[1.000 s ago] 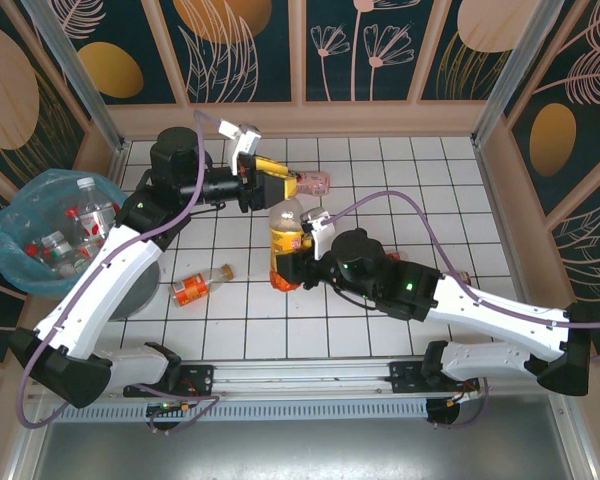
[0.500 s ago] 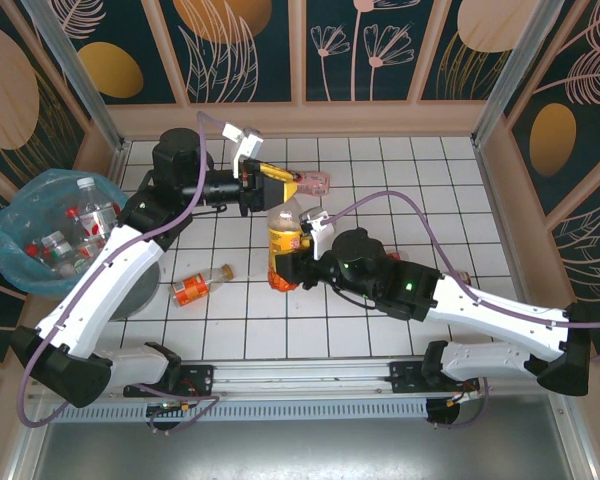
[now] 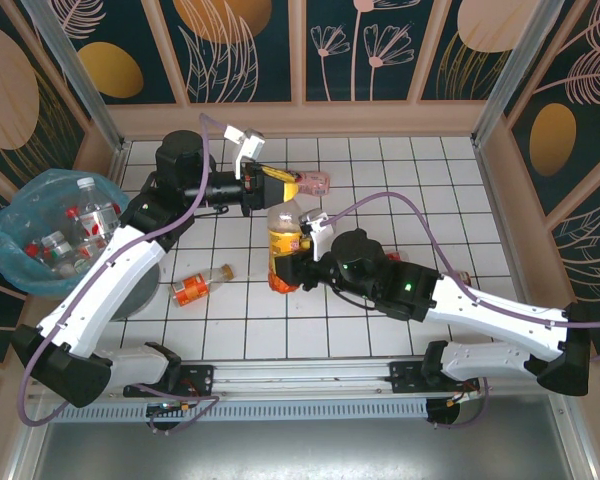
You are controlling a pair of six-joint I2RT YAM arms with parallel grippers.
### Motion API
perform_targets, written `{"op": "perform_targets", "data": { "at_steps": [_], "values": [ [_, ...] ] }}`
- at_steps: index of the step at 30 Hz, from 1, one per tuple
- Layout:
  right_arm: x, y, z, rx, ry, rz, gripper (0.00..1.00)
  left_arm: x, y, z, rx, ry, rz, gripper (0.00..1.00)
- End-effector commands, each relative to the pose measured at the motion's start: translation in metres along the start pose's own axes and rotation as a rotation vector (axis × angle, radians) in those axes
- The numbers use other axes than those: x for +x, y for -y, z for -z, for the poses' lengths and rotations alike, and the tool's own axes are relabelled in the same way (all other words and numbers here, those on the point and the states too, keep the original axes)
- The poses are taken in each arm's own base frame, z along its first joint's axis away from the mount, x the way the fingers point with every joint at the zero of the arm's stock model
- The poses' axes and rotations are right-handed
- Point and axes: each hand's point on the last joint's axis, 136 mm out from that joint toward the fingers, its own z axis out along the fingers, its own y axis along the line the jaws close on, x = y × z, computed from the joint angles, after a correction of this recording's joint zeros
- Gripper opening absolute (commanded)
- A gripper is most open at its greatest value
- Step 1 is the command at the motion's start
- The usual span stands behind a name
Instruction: Put the plastic bottles in the bin
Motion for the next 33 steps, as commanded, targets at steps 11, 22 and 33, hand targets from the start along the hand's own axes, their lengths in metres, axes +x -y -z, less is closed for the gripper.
{"op": "perform_targets", "data": {
  "at_steps": [11,22,33],
  "values": [
    [-0.033,0.012,0.018,0.101,0.138,-0.041,0.95,-0.047,-0.017,0.032,-0.263,0.244,-0.082,0.00],
    [-0.071,-0.003,0.023,0.100,0.216,0.114,0.99,-0.111,-0.042,0.193,-1.092,0.647,-0.155,0.00],
    [-0.077,-0.041,-0.015,-0.017,0.144,0.281,0.99,-0.100,0.038,0.393,-2.002,0.779,-0.192,0.00]
  ]
}}
